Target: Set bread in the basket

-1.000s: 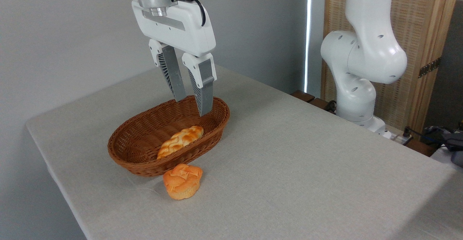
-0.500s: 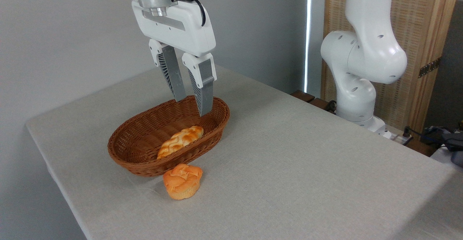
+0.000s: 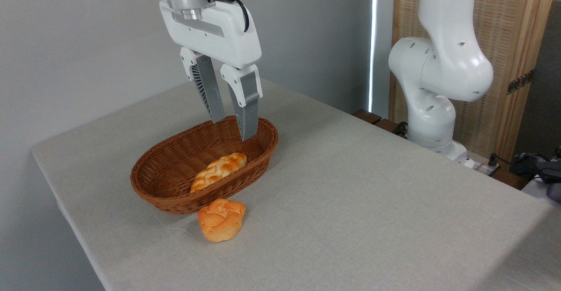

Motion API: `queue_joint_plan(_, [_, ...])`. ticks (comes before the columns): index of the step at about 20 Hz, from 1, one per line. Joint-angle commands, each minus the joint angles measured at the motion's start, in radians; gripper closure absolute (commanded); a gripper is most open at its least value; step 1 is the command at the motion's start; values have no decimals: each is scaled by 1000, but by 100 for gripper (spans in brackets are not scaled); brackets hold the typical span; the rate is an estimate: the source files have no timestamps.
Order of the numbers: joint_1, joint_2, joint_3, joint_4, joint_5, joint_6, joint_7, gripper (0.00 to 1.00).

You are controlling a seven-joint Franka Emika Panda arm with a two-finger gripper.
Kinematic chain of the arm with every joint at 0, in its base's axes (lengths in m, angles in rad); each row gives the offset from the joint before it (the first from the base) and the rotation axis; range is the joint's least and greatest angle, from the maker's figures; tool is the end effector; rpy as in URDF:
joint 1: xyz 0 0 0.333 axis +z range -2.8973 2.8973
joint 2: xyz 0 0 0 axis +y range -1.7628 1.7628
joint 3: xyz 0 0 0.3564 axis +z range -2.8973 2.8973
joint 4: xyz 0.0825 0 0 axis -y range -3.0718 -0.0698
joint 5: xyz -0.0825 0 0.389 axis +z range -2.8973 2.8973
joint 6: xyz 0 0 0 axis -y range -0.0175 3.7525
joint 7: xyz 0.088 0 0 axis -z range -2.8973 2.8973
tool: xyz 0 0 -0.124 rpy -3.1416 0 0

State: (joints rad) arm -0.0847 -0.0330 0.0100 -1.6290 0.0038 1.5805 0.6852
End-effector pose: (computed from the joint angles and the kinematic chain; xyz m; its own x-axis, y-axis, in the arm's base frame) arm 0.5462 -0.0403 0.6392 0.7247 -0.6889 -0.0142 -0.6888 -0.7249 0.0071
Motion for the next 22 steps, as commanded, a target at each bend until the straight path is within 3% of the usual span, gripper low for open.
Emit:
queue_joint_plan(1, [-6,5,8,12,-5,-8,-10,0])
queue_joint_plan(4, [-9,5,7,3,-7,7,-15,0])
queue_joint_plan(12, [-15,15,2,-64,2,216,-6,0])
queue_joint_plan(18, [-10,18,7,-104,15,223,60,0])
queue_joint_plan(20, [-15,24,4,-126,68,222,106,0])
queue_joint_plan(22, [-15,24,-4,-143,70,220,103,0])
